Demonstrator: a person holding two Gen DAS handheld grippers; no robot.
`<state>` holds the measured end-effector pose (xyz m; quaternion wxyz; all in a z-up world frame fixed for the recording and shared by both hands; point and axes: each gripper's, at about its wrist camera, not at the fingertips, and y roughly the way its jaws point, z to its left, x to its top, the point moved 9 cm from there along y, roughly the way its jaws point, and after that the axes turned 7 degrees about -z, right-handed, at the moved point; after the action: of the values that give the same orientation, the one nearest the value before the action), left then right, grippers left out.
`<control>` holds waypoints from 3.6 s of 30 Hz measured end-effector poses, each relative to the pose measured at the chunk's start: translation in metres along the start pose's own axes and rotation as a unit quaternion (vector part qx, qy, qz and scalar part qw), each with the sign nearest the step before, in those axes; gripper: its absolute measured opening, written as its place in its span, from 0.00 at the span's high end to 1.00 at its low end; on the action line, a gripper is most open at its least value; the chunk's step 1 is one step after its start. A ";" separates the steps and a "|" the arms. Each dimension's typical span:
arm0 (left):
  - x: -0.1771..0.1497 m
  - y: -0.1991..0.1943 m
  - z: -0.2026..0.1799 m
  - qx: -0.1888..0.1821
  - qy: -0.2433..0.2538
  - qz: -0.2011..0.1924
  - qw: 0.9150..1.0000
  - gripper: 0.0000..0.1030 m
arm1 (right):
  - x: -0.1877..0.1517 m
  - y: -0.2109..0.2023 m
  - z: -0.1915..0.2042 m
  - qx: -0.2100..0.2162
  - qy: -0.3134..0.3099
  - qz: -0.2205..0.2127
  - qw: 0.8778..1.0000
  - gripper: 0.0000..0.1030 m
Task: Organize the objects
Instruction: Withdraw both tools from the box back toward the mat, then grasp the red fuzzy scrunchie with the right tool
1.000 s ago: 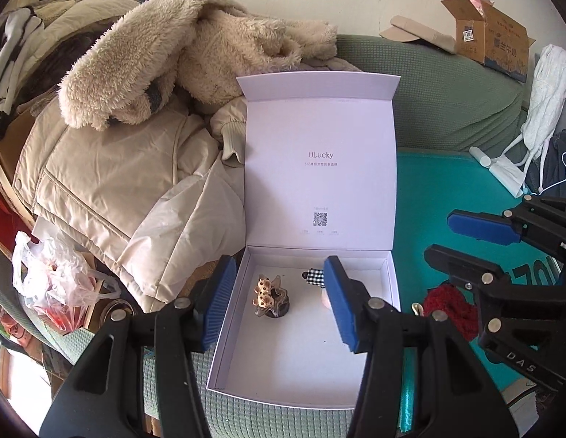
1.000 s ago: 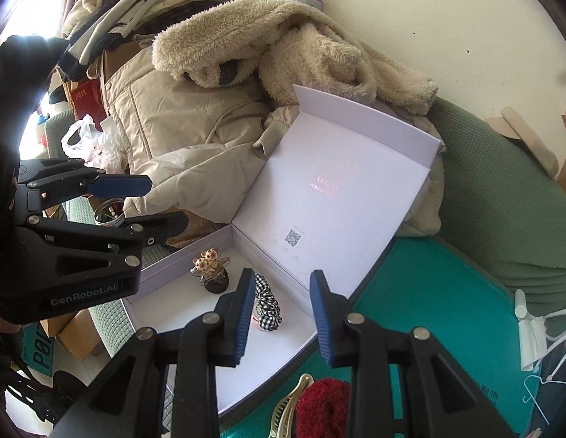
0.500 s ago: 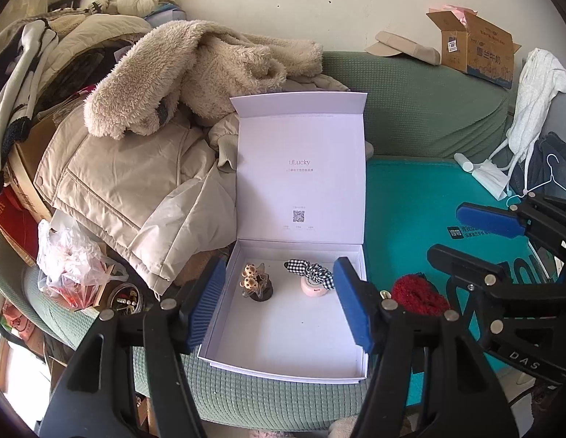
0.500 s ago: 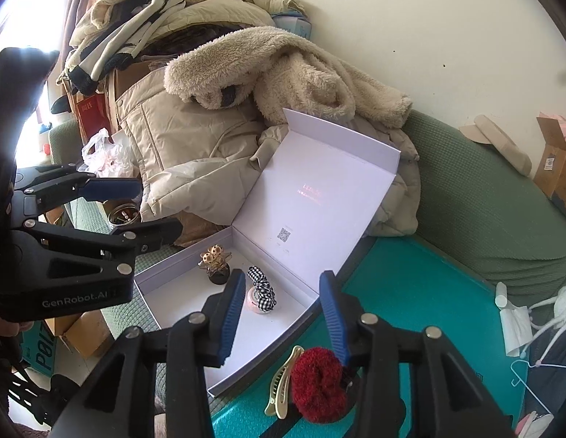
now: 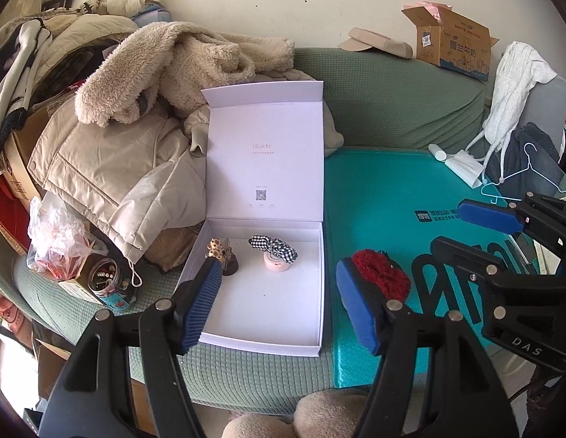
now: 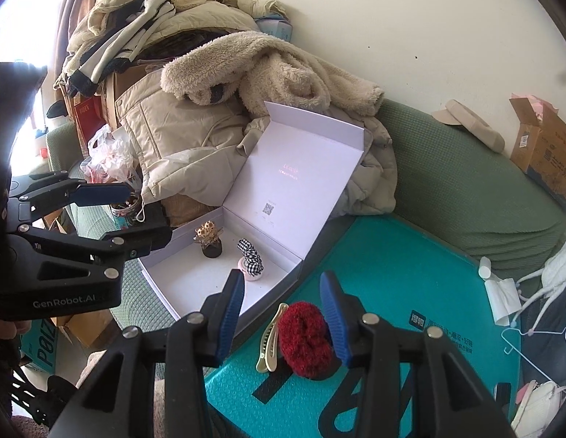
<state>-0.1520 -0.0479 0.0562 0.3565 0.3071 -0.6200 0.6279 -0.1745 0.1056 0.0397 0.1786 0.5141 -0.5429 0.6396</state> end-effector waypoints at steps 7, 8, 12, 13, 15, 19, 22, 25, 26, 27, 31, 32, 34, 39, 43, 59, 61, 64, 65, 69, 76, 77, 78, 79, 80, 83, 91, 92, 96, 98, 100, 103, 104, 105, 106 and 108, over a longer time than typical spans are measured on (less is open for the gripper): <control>-0.026 -0.002 -0.019 -0.021 -0.004 0.012 1.000 0.38 | -0.028 -0.007 -0.008 -0.008 0.014 0.018 1.000 0.58; -0.029 -0.001 -0.021 -0.023 -0.005 0.013 1.000 0.38 | -0.033 -0.007 -0.009 -0.010 0.017 0.023 1.000 0.58; -0.041 0.001 -0.029 -0.038 -0.008 0.017 0.999 0.38 | -0.047 -0.006 -0.011 -0.006 0.027 0.034 0.999 0.58; -0.045 0.002 -0.032 -0.043 -0.009 0.019 0.999 0.38 | -0.050 -0.005 -0.011 -0.006 0.029 0.036 0.999 0.58; -0.052 0.005 -0.036 -0.048 -0.011 0.023 0.999 0.38 | -0.056 -0.005 -0.012 -0.006 0.032 0.041 0.999 0.58; -0.067 0.013 -0.045 -0.062 -0.014 0.036 0.997 0.38 | -0.070 -0.001 -0.013 -0.005 0.040 0.051 0.998 0.58; -0.078 0.019 -0.053 -0.072 -0.015 0.043 0.996 0.38 | -0.080 0.004 -0.014 -0.002 0.048 0.061 0.997 0.58; -0.088 0.026 -0.060 -0.082 -0.015 0.047 0.995 0.38 | -0.092 0.010 -0.018 -0.005 0.054 0.072 0.996 0.58; -0.092 0.030 -0.062 -0.084 -0.017 0.050 0.995 0.38 | -0.096 0.011 -0.019 -0.003 0.057 0.075 0.996 0.58; -0.096 0.033 -0.063 -0.086 -0.020 0.052 0.995 0.38 | -0.099 0.013 -0.020 -0.001 0.060 0.077 0.995 0.58; -0.112 0.049 -0.069 -0.091 -0.027 0.068 0.993 0.38 | -0.113 0.021 -0.025 0.002 0.070 0.090 0.994 0.58; -0.116 0.053 -0.070 -0.091 -0.027 0.071 0.993 0.38 | -0.117 0.024 -0.026 0.004 0.072 0.093 0.993 0.58; -0.122 0.060 -0.071 -0.092 -0.029 0.075 0.992 0.38 | -0.122 0.028 -0.028 0.006 0.076 0.098 0.992 0.58; -0.134 0.077 -0.072 -0.095 -0.039 0.088 0.991 0.38 | -0.136 0.044 -0.034 0.012 0.085 0.113 0.990 0.56; -0.139 0.090 -0.072 -0.095 -0.045 0.091 0.990 0.38 | -0.144 0.058 -0.041 0.014 0.098 0.121 0.988 0.46; -0.143 0.126 -0.063 -0.081 -0.064 0.099 0.990 0.38 | -0.151 0.123 -0.052 0.042 0.102 0.138 0.984 0.31; -0.142 0.127 -0.062 -0.079 -0.065 0.098 0.990 0.38 | -0.152 0.135 -0.055 0.039 0.103 0.143 0.984 0.30; -0.139 0.128 -0.060 -0.078 -0.069 0.095 0.990 0.38 | -0.152 0.141 -0.054 0.053 0.118 0.139 0.982 0.30; -0.139 0.127 -0.060 -0.078 -0.070 0.094 0.990 0.38 | -0.151 0.141 -0.053 0.057 0.122 0.135 0.982 0.30; -0.141 0.128 -0.063 -0.079 -0.069 0.095 0.990 0.38 | -0.156 0.142 -0.051 0.064 0.131 0.139 0.979 0.50; -0.142 0.125 -0.075 -0.097 -0.066 0.089 0.989 0.38 | -0.162 0.125 -0.063 0.050 0.143 0.125 0.980 0.67; -0.141 0.124 -0.078 -0.102 -0.064 0.087 0.989 0.38 | -0.163 0.121 -0.066 0.047 0.148 0.123 0.980 0.67; -0.141 0.123 -0.082 -0.109 -0.062 0.085 0.988 0.38 | -0.165 0.118 -0.070 0.044 0.154 0.121 0.980 0.67; -0.141 0.122 -0.087 -0.115 -0.060 0.083 0.988 0.38 | -0.167 0.115 -0.074 0.041 0.159 0.121 0.979 0.67; -0.142 0.122 -0.092 -0.120 -0.057 0.083 0.988 0.38 | -0.169 0.111 -0.078 0.036 0.163 0.121 0.979 0.67; -0.146 0.125 -0.105 -0.129 -0.048 0.089 0.986 0.38 | -0.175 0.100 -0.089 0.026 0.175 0.117 0.977 0.67; -0.157 0.141 -0.136 -0.148 -0.036 0.108 0.982 0.38 | -0.203 0.073 -0.119 -0.015 0.201 0.129 0.971 0.67; -0.158 0.144 -0.138 -0.148 -0.034 0.109 0.982 0.38 | -0.207 0.071 -0.121 -0.017 0.204 0.132 0.970 0.67; -0.158 0.156 -0.143 -0.141 -0.033 0.112 0.983 0.38 | -0.219 0.064 -0.127 -0.024 0.215 0.138 0.967 0.67; -0.158 0.163 -0.143 -0.139 -0.038 0.113 0.983 0.40 | -0.223 0.061 -0.129 -0.024 0.218 0.140 0.966 0.67; -0.158 0.169 -0.142 -0.132 -0.039 0.114 0.984 0.46 | -0.226 0.060 -0.131 -0.025 0.223 0.139 0.965 0.64; -0.161 0.181 -0.140 -0.121 -0.040 0.122 0.984 0.54 | -0.229 0.058 -0.135 -0.024 0.236 0.136 0.962 0.64; -0.162 0.185 -0.140 -0.120 -0.040 0.124 0.984 0.58 | -0.230 0.058 -0.136 -0.025 0.238 0.136 0.961 0.62; -0.164 0.189 -0.140 -0.117 -0.040 0.128 0.984 0.59 | -0.230 0.058 -0.136 -0.026 0.237 0.137 0.962 0.62; -0.165 0.193 -0.139 -0.110 -0.040 0.131 0.984 0.59 | -0.229 0.058 -0.136 -0.026 0.234 0.137 0.962 0.61; -0.169 0.201 -0.139 -0.107 -0.042 0.137 0.984 0.62 | -0.228 0.057 -0.134 -0.027 0.226 0.138 0.964 0.58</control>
<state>-0.2163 0.0843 -0.2019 0.2710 0.2053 -0.7347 0.5871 -0.1887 0.2783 -0.1681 0.2204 0.2713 -0.5713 0.7426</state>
